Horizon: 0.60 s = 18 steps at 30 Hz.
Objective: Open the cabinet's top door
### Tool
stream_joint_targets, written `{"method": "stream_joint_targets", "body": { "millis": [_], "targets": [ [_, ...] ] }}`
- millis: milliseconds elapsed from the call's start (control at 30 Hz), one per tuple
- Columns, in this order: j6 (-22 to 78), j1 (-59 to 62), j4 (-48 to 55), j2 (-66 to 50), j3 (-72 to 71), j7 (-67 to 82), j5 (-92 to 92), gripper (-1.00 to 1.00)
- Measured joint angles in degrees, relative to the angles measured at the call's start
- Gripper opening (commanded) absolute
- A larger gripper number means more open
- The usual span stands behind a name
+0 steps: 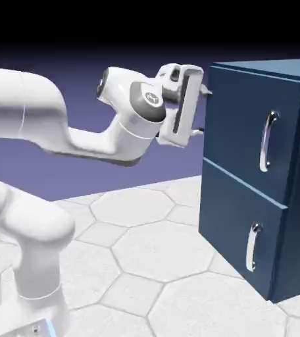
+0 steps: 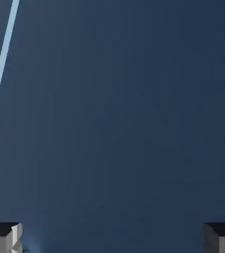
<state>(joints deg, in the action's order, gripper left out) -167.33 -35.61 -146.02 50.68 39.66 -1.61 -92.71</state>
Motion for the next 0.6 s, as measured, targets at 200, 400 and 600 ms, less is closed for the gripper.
{"method": "stream_joint_targets", "body": {
  "millis": [200, 400, 600],
  "targets": [
    [1.1, -5.6, 2.4, 2.9, 6.4, 6.6, -15.0, 0.0],
    [2.2, -11.3, 4.8, 5.8, 12.8, 13.2, -29.9, 0.0],
    [3.2, -16.9, 7.2, 8.7, 19.2, 19.8, -44.9, 0.0]
  ]
}}
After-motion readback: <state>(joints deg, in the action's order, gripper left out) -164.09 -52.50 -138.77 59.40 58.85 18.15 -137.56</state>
